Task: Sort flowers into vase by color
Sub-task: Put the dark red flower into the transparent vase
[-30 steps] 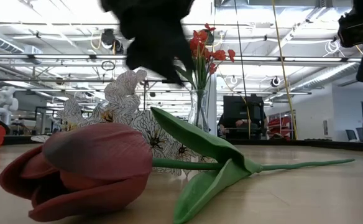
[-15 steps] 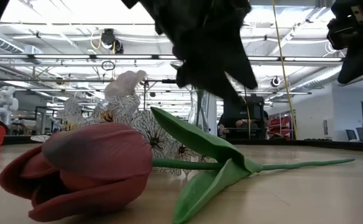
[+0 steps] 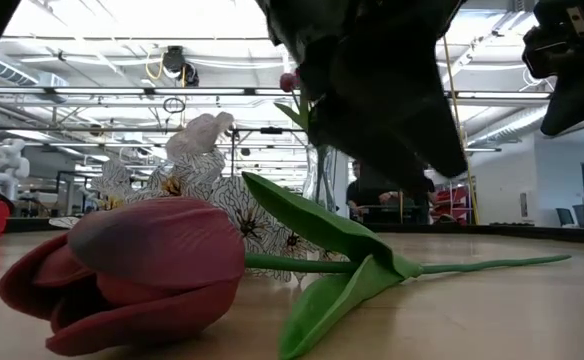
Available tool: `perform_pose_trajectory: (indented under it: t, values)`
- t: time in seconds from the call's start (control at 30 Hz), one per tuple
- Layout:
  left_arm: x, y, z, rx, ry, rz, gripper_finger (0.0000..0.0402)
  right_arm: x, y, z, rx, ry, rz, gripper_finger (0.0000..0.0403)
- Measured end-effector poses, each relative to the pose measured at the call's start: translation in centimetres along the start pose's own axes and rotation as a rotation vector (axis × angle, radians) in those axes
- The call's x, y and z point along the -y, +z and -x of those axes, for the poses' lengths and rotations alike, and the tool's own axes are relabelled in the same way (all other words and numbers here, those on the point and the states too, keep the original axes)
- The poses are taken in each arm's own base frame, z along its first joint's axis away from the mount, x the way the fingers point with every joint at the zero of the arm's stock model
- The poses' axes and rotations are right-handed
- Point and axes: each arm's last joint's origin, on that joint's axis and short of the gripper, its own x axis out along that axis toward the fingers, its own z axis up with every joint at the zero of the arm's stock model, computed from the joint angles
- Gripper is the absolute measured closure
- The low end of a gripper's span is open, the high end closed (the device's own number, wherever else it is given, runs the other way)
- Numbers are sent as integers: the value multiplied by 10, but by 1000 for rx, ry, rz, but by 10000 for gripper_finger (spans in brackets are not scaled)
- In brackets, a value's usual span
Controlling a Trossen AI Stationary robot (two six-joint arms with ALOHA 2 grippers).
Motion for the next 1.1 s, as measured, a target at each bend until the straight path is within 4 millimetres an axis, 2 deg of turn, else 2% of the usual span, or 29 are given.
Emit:
perform_pose_trajectory:
  t: [0.3, 0.53, 0.67, 0.8, 1.0, 1.1]
  values:
    - [21, -17, -13, -40, 15, 47, 185, 0, 0, 0, 0, 1, 19, 402]
    - [21, -33, -34, -116, 44, 73, 185, -1, 0, 0, 0, 9, 18, 402]
    - [19, -37, -34, -150, 87, 168, 194, -2, 0, 0, 1, 22, 32, 402]
    - [9, -38, -27, -216, 123, 232, 246, -4, 0, 0, 2, 33, 28, 402]
    - [-6, -37, -12, -330, 108, 274, 380, -4, 0, 0, 2, 33, 27, 402]
    - [-16, -35, -2, -376, 100, 298, 387, -4, 0, 0, 2, 33, 28, 402]
